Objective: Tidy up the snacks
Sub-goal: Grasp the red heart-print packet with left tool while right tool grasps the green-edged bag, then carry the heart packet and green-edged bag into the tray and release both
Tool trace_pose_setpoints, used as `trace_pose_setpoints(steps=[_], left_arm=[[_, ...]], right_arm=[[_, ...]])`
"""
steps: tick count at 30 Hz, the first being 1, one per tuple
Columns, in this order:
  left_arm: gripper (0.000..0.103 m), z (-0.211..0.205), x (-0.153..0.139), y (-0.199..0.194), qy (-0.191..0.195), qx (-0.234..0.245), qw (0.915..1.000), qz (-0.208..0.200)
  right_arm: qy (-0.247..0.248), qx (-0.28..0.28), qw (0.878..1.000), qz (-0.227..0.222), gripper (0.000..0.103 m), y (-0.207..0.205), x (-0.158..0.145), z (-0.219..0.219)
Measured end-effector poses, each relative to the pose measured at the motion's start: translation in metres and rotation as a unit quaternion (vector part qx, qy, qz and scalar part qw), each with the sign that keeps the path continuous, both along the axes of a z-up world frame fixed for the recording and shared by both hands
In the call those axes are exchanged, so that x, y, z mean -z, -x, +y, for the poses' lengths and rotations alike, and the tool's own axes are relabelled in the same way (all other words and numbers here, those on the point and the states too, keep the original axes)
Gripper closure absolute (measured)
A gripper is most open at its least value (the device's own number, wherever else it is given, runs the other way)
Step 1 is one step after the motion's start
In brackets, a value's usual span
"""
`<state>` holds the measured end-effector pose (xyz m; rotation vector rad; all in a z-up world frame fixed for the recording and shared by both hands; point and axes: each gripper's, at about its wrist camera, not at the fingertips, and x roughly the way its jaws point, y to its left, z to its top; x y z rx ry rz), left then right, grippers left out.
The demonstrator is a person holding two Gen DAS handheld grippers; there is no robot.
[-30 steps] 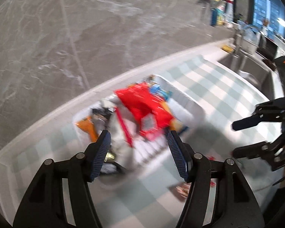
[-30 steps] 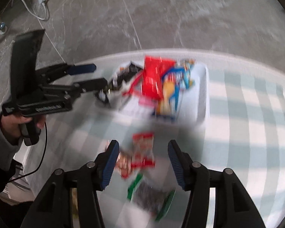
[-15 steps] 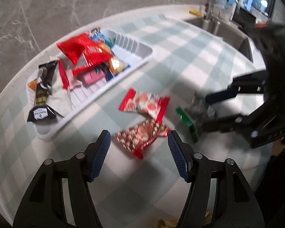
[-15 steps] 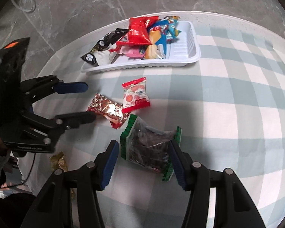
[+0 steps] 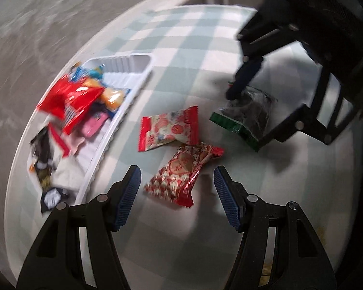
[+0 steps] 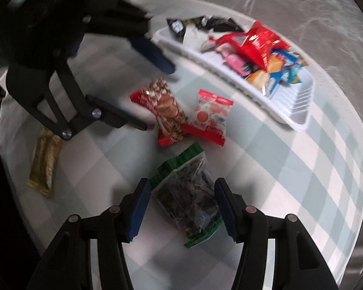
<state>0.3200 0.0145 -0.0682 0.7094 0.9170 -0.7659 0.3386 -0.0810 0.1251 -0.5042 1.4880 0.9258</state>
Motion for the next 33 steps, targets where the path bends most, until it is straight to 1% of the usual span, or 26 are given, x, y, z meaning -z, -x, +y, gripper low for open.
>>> trace_pose_setpoints(steps=[2, 3, 4, 5, 6, 7, 8, 9, 12, 14, 17, 18, 19, 20, 22, 24, 26, 27, 28, 30, 33], left_arm=[[0.042, -0.005, 0.007, -0.007, -0.014, 0.025, 0.9995, 0.014], [0.042, -0.007, 0.01, -0.01, -0.021, 0.033, 0.9991, 0.017], [0.042, -0.009, 0.013, -0.013, -0.022, 0.044, 0.9986, 0.022], [0.042, -0.008, 0.011, -0.017, -0.009, 0.049, 0.9984, 0.029], [0.045, -0.007, 0.013, -0.024, -0.002, 0.046, 0.9978, 0.048], [0.05, -0.006, 0.013, -0.028, 0.011, 0.042, 0.9971, 0.063], [0.066, -0.004, 0.013, -0.033, 0.024, 0.039, 0.9961, 0.075], [0.073, -0.001, 0.013, -0.035, 0.037, 0.036, 0.9947, 0.089], [0.074, 0.002, 0.013, -0.038, 0.046, 0.028, 0.9944, 0.091], [0.075, 0.007, 0.013, -0.037, 0.055, 0.017, 0.9934, 0.098], [0.076, 0.019, 0.009, -0.037, 0.08, 0.0, 0.9903, 0.113], [0.076, 0.023, 0.005, -0.029, 0.093, -0.011, 0.9883, 0.12], [0.076, 0.029, 0.002, -0.03, 0.105, -0.02, 0.9867, 0.122], [0.076, 0.03, -0.005, -0.02, 0.117, -0.03, 0.9847, 0.126], [0.076, 0.039, -0.016, -0.022, 0.143, -0.051, 0.9799, 0.129], [0.076, 0.049, -0.026, -0.028, 0.172, -0.073, 0.9731, 0.135], [0.076, 0.06, -0.037, -0.039, 0.2, -0.101, 0.9656, 0.133], [0.076, 0.066, -0.042, -0.046, 0.214, -0.116, 0.9611, 0.132], [0.076, 0.072, -0.046, -0.054, 0.222, -0.132, 0.9577, 0.126], [0.076, 0.082, -0.053, -0.067, 0.235, -0.153, 0.9524, 0.118], [0.076, 0.098, -0.061, -0.086, 0.256, -0.188, 0.9416, 0.112]], right_arm=[[-0.003, 0.001, 1.0, 0.009, 0.045, -0.003, 0.005, -0.001], [-0.009, 0.008, 1.0, 0.017, 0.047, -0.006, 0.006, -0.003], [-0.012, 0.015, 1.0, 0.019, 0.049, -0.008, 0.006, -0.005], [-0.016, 0.022, 0.999, 0.023, 0.053, -0.01, 0.006, -0.007], [-0.02, 0.031, 0.999, 0.028, 0.059, -0.012, 0.007, -0.01], [-0.024, 0.04, 0.998, 0.031, 0.062, -0.013, 0.006, -0.013], [-0.028, 0.048, 0.998, 0.036, 0.069, -0.015, 0.005, -0.016], [-0.033, 0.062, 0.997, 0.044, 0.074, -0.017, 0.004, -0.02], [-0.049, 0.1, 0.992, 0.06, 0.076, -0.021, 0.002, -0.032], [-0.062, 0.132, 0.986, 0.08, 0.077, -0.024, 0.001, -0.042], [-0.093, 0.181, 0.973, 0.111, 0.077, -0.028, -0.004, -0.057], [-0.102, 0.194, 0.969, 0.115, 0.077, -0.029, -0.007, -0.06], [-0.113, 0.21, 0.964, 0.121, 0.077, -0.033, -0.01, -0.064], [-0.124, 0.225, 0.958, 0.125, 0.077, -0.037, -0.012, -0.069], [-0.147, 0.262, 0.945, 0.133, 0.077, -0.048, -0.014, -0.077], [-0.166, 0.297, 0.931, 0.134, 0.077, -0.062, -0.015, -0.082], [-0.182, 0.335, 0.915, 0.132, 0.077, -0.081, -0.012, -0.088], [-0.186, 0.348, 0.91, 0.13, 0.077, -0.088, -0.012, -0.092], [-0.189, 0.359, 0.905, 0.124, 0.077, -0.097, -0.01, -0.093], [-0.187, 0.374, 0.902, 0.109, 0.077, -0.114, -0.006, -0.092], [-0.189, 0.399, 0.891, 0.104, 0.077, -0.139, 0.009, -0.089]])
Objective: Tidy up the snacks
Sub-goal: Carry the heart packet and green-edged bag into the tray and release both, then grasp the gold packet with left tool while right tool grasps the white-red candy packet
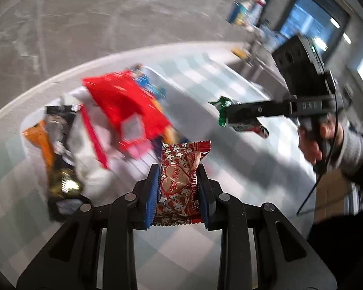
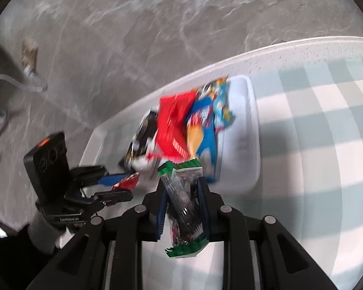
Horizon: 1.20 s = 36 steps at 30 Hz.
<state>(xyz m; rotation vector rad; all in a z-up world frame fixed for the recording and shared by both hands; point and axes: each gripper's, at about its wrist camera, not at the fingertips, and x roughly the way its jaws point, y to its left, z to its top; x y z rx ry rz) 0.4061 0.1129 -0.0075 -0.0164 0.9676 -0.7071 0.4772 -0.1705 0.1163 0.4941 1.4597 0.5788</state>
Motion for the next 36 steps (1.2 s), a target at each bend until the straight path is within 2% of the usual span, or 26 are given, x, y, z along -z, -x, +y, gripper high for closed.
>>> trace_pose_setpoints(steps=[5, 8, 10, 12, 13, 14, 15, 18, 23, 26, 31, 36], left_arm=[[0.076, 0.02, -0.007, -0.023, -0.002, -0.055, 0.9985, -0.006], [0.076, 0.023, -0.004, -0.039, -0.018, -0.088, 0.9958, -0.013], [0.076, 0.027, 0.001, -0.049, -0.025, -0.109, 0.9936, -0.015], [0.073, 0.025, 0.007, -0.058, -0.047, -0.128, 0.9904, -0.022], [0.071, 0.025, 0.01, -0.061, -0.063, -0.138, 0.9881, -0.026], [0.057, 0.025, 0.011, -0.064, -0.071, -0.145, 0.9864, -0.028], [0.046, 0.026, 0.011, -0.064, -0.073, -0.149, 0.9856, -0.031], [0.045, 0.028, 0.005, -0.06, -0.077, -0.16, 0.9827, -0.051], [0.045, 0.032, -0.016, -0.031, -0.088, -0.166, 0.9788, -0.082], [0.045, 0.035, -0.025, -0.001, -0.088, -0.164, 0.9792, -0.081], [0.044, 0.04, -0.023, 0.059, -0.084, -0.167, 0.9814, -0.044], [0.044, 0.044, -0.008, 0.116, -0.08, -0.179, 0.9806, 0.005]], right_arm=[[0.027, 0.024, 0.999, -0.001, 0.077, -0.02, 0.015, 0.004], [0.045, 0.033, 0.998, -0.001, 0.076, -0.028, 0.027, 0.007], [0.061, 0.039, 0.997, -0.002, 0.069, -0.031, 0.032, 0.009], [0.074, 0.037, 0.997, -0.003, 0.065, -0.035, 0.039, 0.011], [0.087, 0.037, 0.996, -0.007, 0.062, -0.036, 0.04, 0.011], [0.094, 0.034, 0.995, -0.014, 0.056, -0.036, 0.039, 0.012], [0.103, 0.031, 0.994, -0.025, 0.055, -0.037, 0.036, 0.012], [0.112, 0.022, 0.992, -0.047, 0.053, -0.034, 0.023, 0.01], [0.117, -0.01, 0.991, -0.067, 0.047, -0.012, -0.003, 0.015], [0.119, -0.039, 0.991, -0.048, 0.043, 0.018, -0.011, 0.024], [0.121, -0.084, 0.989, 0.017, 0.043, 0.07, 0.004, 0.052], [0.114, -0.072, 0.99, 0.051, 0.043, 0.09, 0.018, 0.07]])
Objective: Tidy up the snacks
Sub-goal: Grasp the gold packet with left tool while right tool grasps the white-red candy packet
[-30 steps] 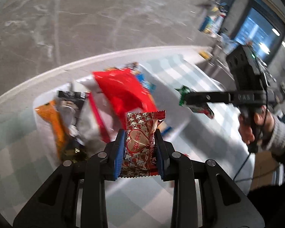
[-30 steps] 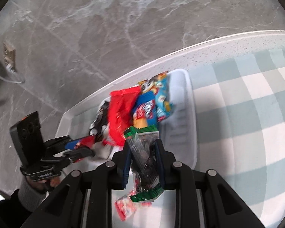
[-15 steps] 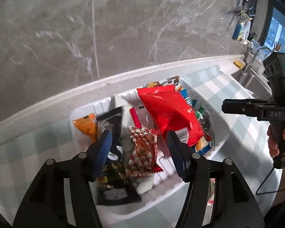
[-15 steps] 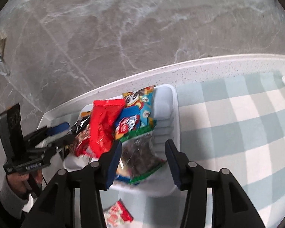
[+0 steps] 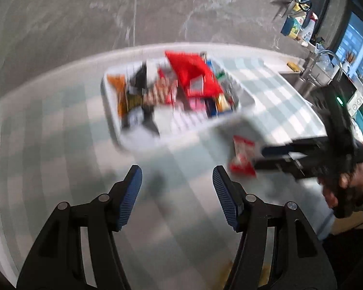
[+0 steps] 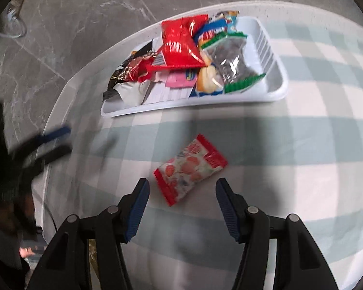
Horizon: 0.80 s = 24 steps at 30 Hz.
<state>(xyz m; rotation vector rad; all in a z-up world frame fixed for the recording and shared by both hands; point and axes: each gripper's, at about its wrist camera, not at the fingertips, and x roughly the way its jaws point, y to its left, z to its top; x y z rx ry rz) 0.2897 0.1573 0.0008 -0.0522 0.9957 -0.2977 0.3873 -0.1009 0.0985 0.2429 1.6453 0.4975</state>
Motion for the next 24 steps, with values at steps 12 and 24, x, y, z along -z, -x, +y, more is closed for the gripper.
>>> trace_pose_setpoints(steps=[12, 24], left_arm=[[0.044, -0.004, 0.012, 0.09, 0.016, -0.029, 0.9983, 0.048], [0.042, -0.046, 0.045, 0.124, 0.039, -0.127, 0.9811, 0.141]], right_arm=[[0.089, -0.055, 0.993, -0.049, 0.051, -0.002, 0.014, 0.044], [0.062, -0.174, 0.977, -0.104, 0.067, 0.012, 0.013, 0.041]])
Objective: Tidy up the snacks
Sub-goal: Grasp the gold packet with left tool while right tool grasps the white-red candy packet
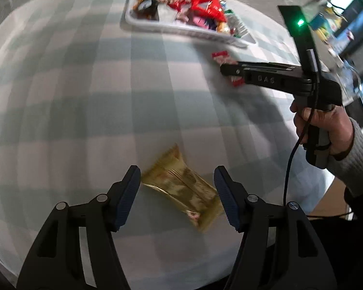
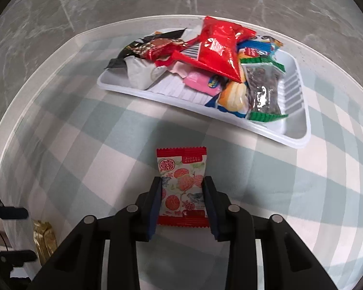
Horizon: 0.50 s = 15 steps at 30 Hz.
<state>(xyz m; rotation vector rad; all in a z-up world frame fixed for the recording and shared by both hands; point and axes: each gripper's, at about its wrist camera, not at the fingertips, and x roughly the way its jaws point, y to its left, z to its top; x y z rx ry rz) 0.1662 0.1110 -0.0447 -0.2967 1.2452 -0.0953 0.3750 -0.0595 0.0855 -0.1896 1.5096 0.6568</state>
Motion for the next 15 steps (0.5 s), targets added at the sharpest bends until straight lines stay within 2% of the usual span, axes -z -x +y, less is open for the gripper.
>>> trace_pose_setpoints(steps=[4, 6, 7, 10, 12, 13, 15], left_arm=[[0.04, -0.014, 0.018, -0.005, -0.018, -0.038, 0.9988, 0.027], [0.03, -0.023, 0.02, -0.007, -0.031, -0.047, 0.9981, 0.023], [0.029, -0.028, 0.02, -0.006, -0.042, -0.052, 0.9975, 0.023], [0.029, -0.042, 0.022, -0.006, -0.086, -0.04, 0.9952, 0.022], [0.03, -0.046, 0.023, -0.004, -0.099, -0.032, 0.9944, 0.017], [0.031, -0.048, 0.023, -0.003, -0.106, -0.028, 0.9939, 0.014], [0.05, -0.052, 0.021, 0.002, -0.131, -0.022, 0.9911, 0.002]], right_arm=[[-0.011, -0.015, 1.0, -0.004, 0.066, 0.001, 0.002, -0.001], [-0.015, -0.014, 1.0, -0.004, 0.066, 0.001, 0.0, -0.004], [-0.019, -0.016, 1.0, -0.003, 0.066, 0.0, 0.0, -0.005], [-0.024, -0.02, 1.0, -0.004, 0.066, 0.001, -0.001, -0.007], [-0.027, -0.022, 0.999, -0.004, 0.066, 0.0, -0.001, -0.008], [-0.028, -0.021, 0.999, -0.004, 0.066, 0.001, -0.001, -0.009], [-0.03, -0.022, 0.999, -0.004, 0.066, 0.001, -0.001, -0.009]])
